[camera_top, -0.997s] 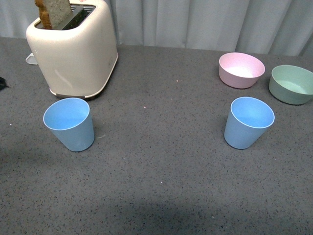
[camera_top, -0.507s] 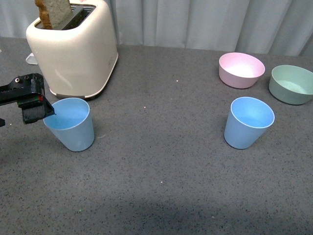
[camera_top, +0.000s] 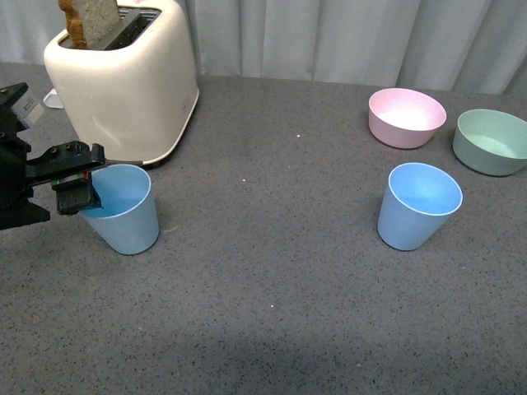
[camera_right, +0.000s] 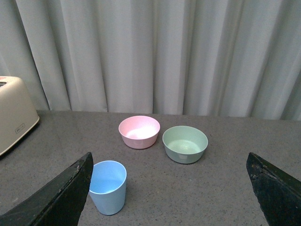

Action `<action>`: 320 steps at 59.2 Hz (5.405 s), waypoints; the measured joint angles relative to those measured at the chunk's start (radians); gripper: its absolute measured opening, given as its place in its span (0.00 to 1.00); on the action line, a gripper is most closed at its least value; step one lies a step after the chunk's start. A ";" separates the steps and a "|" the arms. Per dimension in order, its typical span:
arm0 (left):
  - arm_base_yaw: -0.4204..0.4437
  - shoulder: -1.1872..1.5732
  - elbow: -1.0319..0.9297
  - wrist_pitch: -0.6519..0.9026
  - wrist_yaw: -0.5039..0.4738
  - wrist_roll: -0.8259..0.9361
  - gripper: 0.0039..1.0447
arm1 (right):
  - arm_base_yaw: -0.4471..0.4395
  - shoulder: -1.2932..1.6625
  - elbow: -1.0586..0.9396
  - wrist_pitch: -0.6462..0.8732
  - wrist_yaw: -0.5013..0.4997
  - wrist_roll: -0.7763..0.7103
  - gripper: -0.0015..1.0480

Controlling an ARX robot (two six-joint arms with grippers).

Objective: Stack blue cups with both arms

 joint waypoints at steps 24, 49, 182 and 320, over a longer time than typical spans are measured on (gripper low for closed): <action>-0.043 -0.003 0.013 -0.042 -0.024 -0.007 0.03 | 0.000 0.000 0.000 0.000 0.000 0.000 0.91; -0.286 0.011 0.114 -0.097 -0.086 -0.012 0.03 | 0.000 0.000 0.000 0.000 0.000 0.000 0.91; -0.078 -0.718 -0.740 1.023 -0.193 0.260 0.03 | 0.000 0.000 0.000 0.000 0.000 0.000 0.91; 0.052 -1.896 -0.840 -0.024 -0.060 0.261 0.86 | -0.034 0.082 0.042 -0.111 -0.110 -0.158 0.91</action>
